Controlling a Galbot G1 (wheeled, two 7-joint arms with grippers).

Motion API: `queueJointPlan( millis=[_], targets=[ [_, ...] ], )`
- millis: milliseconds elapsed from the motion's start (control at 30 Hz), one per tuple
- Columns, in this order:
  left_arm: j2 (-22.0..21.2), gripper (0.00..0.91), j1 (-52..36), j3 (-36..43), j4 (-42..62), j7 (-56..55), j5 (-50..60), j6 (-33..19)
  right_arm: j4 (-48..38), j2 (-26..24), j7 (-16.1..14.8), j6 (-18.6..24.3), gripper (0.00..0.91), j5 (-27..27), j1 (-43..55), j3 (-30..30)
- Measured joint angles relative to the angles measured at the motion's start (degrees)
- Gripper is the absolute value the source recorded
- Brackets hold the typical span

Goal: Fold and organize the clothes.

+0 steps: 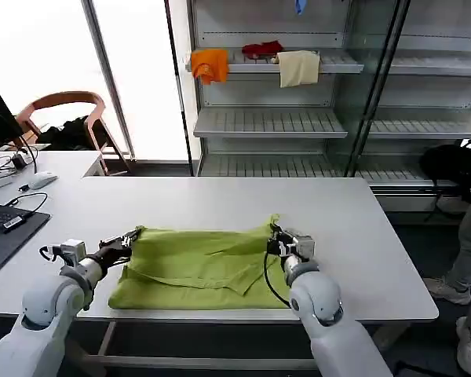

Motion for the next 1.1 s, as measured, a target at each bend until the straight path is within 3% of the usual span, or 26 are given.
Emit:
queueJointPlan(
  millis=[500, 533, 567, 600, 633, 1100],
  targets=[
    [0.86, 0.0, 9.74, -3.99, -6.37, 2.26, 2.79, -0.73, 6.66, 0.7, -3.23, 0.33, 0.0, -6.5, -11.24, 2.05],
    [0.76, 0.01, 10.21, -3.98, -6.49, 2.3, 3.34, -0.87, 6.76, 0.86, -3.44, 0.34, 0.04, -6.93, -11.76, 2.11],
    [0.66, 0.04, 10.6, -3.98, -6.61, 2.34, 3.91, -1.01, 6.87, 0.97, -3.63, 0.35, 0.655, -7.31, -12.2, 2.15],
    [0.48, 0.564, 10.95, -3.95, -6.67, 2.35, 4.58, -1.14, 7.02, 1.06, -3.74, 0.36, 0.907, -7.81, -12.67, 2.22],
    [0.3, 0.907, 11.18, -3.88, -6.69, 2.35, 5.13, -1.2, 7.19, 1.14, -3.89, 0.37, 0.907, -8.29, -13.11, 2.29],
    [-1.55, 0.907, 13.22, -3.05, -7.58, 0.67, 11.9, -1.88, 8.12, 1.7, -4.49, 0.42, 0.907, -14.92, -16.18, 3.58]
  ],
)
